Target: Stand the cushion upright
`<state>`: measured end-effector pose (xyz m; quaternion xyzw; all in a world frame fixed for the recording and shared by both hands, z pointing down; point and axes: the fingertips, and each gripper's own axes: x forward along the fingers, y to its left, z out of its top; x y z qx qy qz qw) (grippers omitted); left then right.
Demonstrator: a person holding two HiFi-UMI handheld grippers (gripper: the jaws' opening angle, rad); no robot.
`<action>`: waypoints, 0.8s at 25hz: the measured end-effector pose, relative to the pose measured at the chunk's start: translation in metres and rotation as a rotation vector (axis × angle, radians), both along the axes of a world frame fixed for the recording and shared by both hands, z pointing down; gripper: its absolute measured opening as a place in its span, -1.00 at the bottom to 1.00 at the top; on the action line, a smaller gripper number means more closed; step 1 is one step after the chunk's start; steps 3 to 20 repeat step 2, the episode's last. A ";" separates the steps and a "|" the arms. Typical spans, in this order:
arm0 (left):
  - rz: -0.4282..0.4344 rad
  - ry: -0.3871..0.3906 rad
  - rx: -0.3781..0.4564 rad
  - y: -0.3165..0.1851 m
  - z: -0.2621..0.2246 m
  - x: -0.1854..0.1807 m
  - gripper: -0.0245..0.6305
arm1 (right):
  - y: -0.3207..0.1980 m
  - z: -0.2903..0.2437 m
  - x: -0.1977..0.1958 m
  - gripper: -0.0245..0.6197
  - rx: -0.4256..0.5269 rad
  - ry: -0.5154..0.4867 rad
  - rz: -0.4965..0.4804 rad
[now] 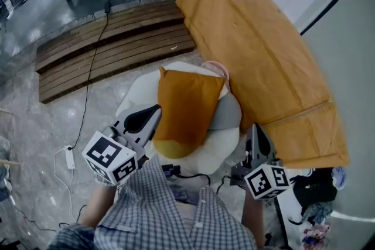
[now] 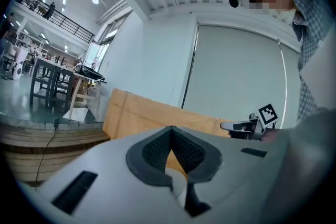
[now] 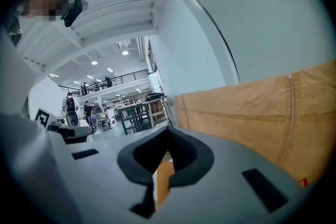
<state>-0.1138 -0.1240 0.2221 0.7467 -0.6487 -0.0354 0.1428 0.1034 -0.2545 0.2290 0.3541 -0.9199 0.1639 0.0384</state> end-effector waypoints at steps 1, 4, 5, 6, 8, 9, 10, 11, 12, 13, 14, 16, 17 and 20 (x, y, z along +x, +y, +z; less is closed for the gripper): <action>0.002 0.000 0.001 0.000 0.000 0.000 -0.90 | 0.000 0.000 -0.001 -0.90 -0.001 -0.001 -0.001; 0.004 0.000 0.001 0.000 0.000 0.000 -0.90 | 0.000 0.000 -0.002 -0.90 -0.002 -0.003 -0.002; 0.004 0.000 0.001 0.000 0.000 0.000 -0.90 | 0.000 0.000 -0.002 -0.90 -0.002 -0.003 -0.002; 0.004 0.000 0.001 0.000 0.000 0.000 -0.90 | 0.000 0.000 -0.002 -0.90 -0.002 -0.003 -0.002; 0.004 0.000 0.001 0.000 0.000 0.000 -0.90 | 0.000 0.000 -0.002 -0.90 -0.002 -0.003 -0.002; 0.004 0.000 0.001 0.000 0.000 0.000 -0.90 | 0.000 0.000 -0.002 -0.90 -0.002 -0.003 -0.002; 0.004 0.000 0.001 0.000 0.000 0.000 -0.90 | 0.000 0.000 -0.002 -0.90 -0.002 -0.003 -0.002; 0.004 0.000 0.001 0.000 0.000 0.000 -0.90 | 0.000 0.000 -0.002 -0.90 -0.002 -0.003 -0.002; 0.004 0.000 0.001 0.000 0.000 0.000 -0.90 | 0.000 0.000 -0.002 -0.90 -0.002 -0.003 -0.002; 0.004 0.000 0.001 0.000 0.000 0.000 -0.90 | 0.000 0.000 -0.002 -0.90 -0.002 -0.003 -0.002; 0.004 0.000 0.001 0.000 0.000 0.000 -0.90 | 0.000 0.000 -0.002 -0.90 -0.002 -0.003 -0.002; 0.004 0.000 0.001 0.000 0.000 0.000 -0.90 | 0.000 0.000 -0.002 -0.90 -0.002 -0.003 -0.002; 0.004 0.000 0.001 0.000 0.000 0.000 -0.90 | 0.000 0.000 -0.002 -0.90 -0.002 -0.003 -0.002; 0.004 0.000 0.001 0.000 0.000 0.000 -0.90 | 0.000 0.000 -0.002 -0.90 -0.002 -0.003 -0.002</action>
